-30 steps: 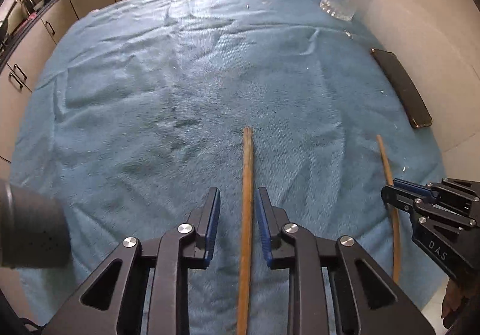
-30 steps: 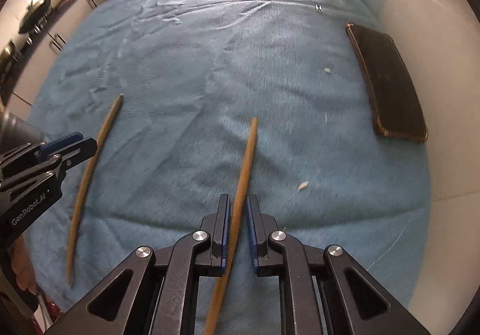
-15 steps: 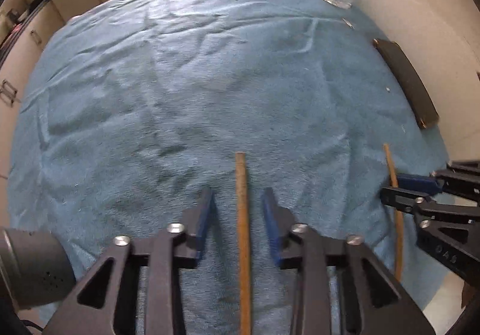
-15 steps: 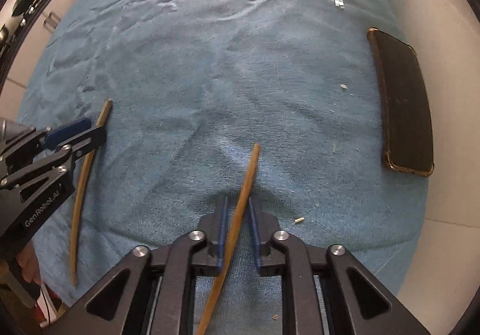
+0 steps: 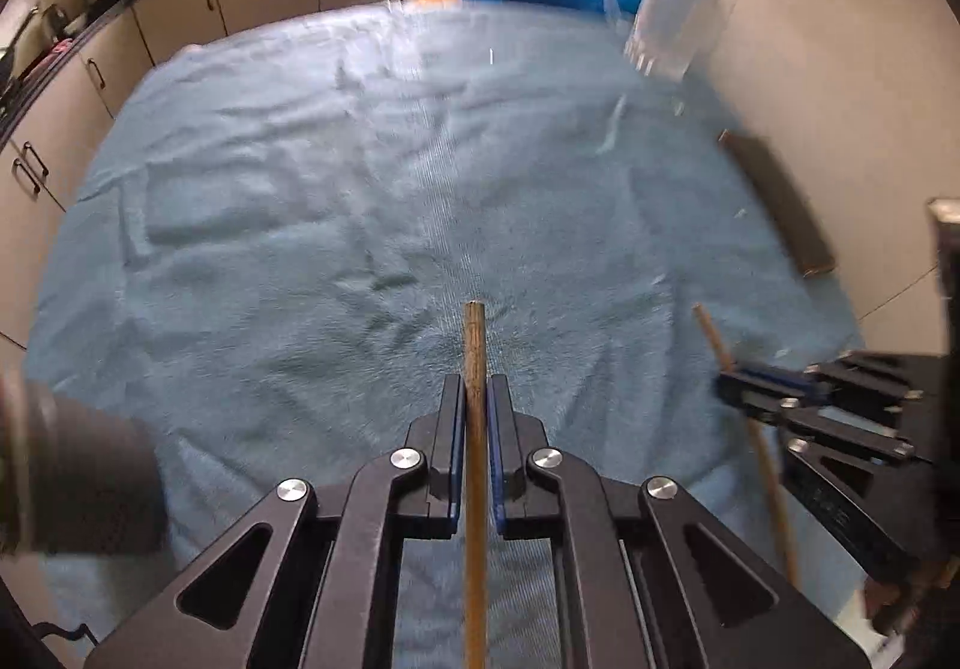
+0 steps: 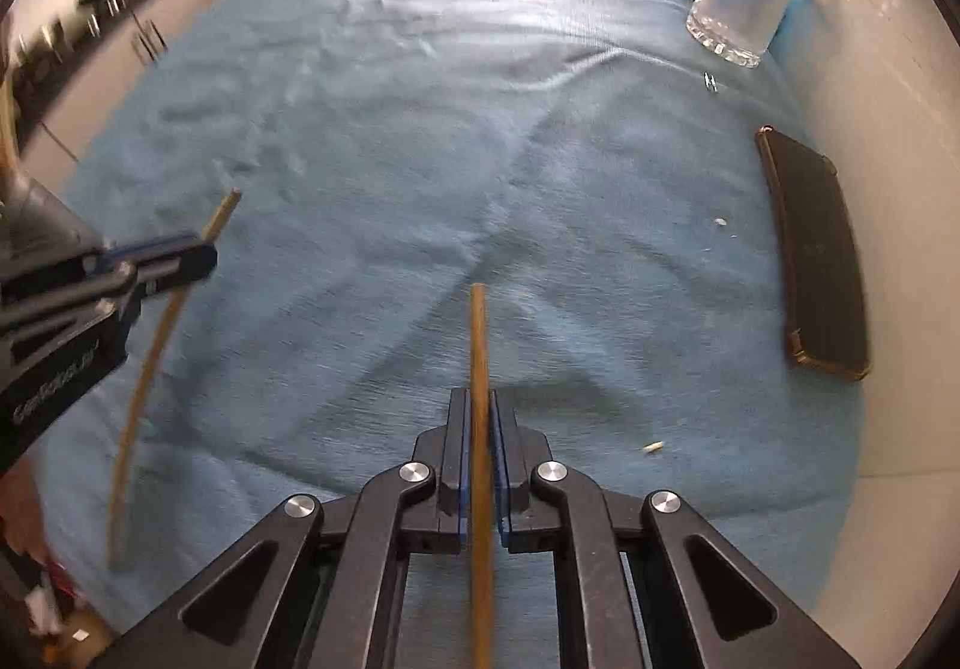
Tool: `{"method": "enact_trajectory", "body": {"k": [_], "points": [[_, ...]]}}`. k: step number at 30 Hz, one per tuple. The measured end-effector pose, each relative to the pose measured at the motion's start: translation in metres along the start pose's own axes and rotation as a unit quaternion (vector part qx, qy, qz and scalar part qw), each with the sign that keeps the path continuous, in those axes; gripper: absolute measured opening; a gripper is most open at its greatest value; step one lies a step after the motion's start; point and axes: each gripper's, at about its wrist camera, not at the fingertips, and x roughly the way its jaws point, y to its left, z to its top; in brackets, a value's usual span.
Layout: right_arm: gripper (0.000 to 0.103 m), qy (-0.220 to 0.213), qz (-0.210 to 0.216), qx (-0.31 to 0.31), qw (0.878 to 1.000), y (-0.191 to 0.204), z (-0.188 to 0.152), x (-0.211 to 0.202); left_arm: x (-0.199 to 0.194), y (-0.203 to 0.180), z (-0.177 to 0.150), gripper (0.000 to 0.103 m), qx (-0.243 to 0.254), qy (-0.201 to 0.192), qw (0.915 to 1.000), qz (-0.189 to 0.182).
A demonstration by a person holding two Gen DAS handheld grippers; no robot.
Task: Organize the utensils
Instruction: 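Lift both chopsticks upright and carry them over the grey holder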
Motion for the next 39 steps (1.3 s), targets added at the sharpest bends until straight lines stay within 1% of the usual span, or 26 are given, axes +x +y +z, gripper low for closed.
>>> {"method": "enact_trajectory", "body": {"k": [4,6,10,15,18,22,25,27,28,29,31,32,34,39], "points": [[0.006,-0.065,0.033,0.02,0.997,0.005,-0.016,-0.028,-0.048,0.01,-0.014,0.007,-0.014,-0.065,0.9977,-0.013],[0.006,-0.107,0.029,0.016,0.994,0.014,-0.031,-0.049,-0.07,0.013,-0.023,0.007,-0.021,-0.095,0.995,-0.018],[0.006,-0.174,0.025,0.01,0.984,0.028,-0.043,-0.085,-0.106,0.02,-0.042,0.007,-0.03,-0.143,0.9889,-0.027],[0.006,-0.254,0.031,0.013,0.967,0.037,-0.06,-0.139,-0.152,0.025,-0.067,0.007,-0.047,-0.206,0.9769,-0.028],[0.006,-0.293,0.032,0.013,0.955,0.047,-0.066,-0.16,-0.176,0.035,-0.076,0.007,-0.064,-0.238,0.9686,-0.033],[0.006,-0.329,0.034,0.006,0.944,0.063,-0.067,-0.181,-0.205,0.053,-0.081,0.007,-0.084,-0.269,0.9589,-0.033],[0.006,-0.345,0.046,0.0,0.938,0.075,-0.06,-0.19,-0.228,0.067,-0.083,0.007,-0.097,-0.303,0.9477,-0.026],[0.006,-0.351,0.056,-0.005,0.935,0.085,-0.051,-0.193,-0.246,0.079,-0.083,0.007,-0.107,-0.331,0.9374,-0.016],[0.006,-0.354,0.061,-0.008,0.933,0.091,-0.047,-0.195,-0.253,0.085,-0.082,0.007,-0.111,-0.344,0.9321,-0.009],[0.006,-0.358,0.068,-0.01,0.931,0.098,-0.042,-0.197,-0.262,0.093,-0.08,0.007,-0.119,-0.363,0.9243,0.004],[0.006,-0.364,0.081,-0.013,0.928,0.109,-0.033,-0.199,-0.27,0.104,-0.076,0.007,-0.13,-0.384,0.9139,0.023],[0.007,-0.368,0.091,-0.014,0.925,0.117,-0.027,-0.201,-0.274,0.113,-0.073,0.007,-0.14,-0.396,0.9069,0.033],[0.007,-0.376,0.107,-0.015,0.92,0.129,-0.017,-0.202,-0.277,0.126,-0.067,0.007,-0.156,-0.408,0.8987,0.041],[0.007,-0.401,0.156,-0.01,0.903,0.162,0.012,-0.207,-0.279,0.158,-0.051,0.007,-0.187,-0.43,0.8816,0.056]]}}
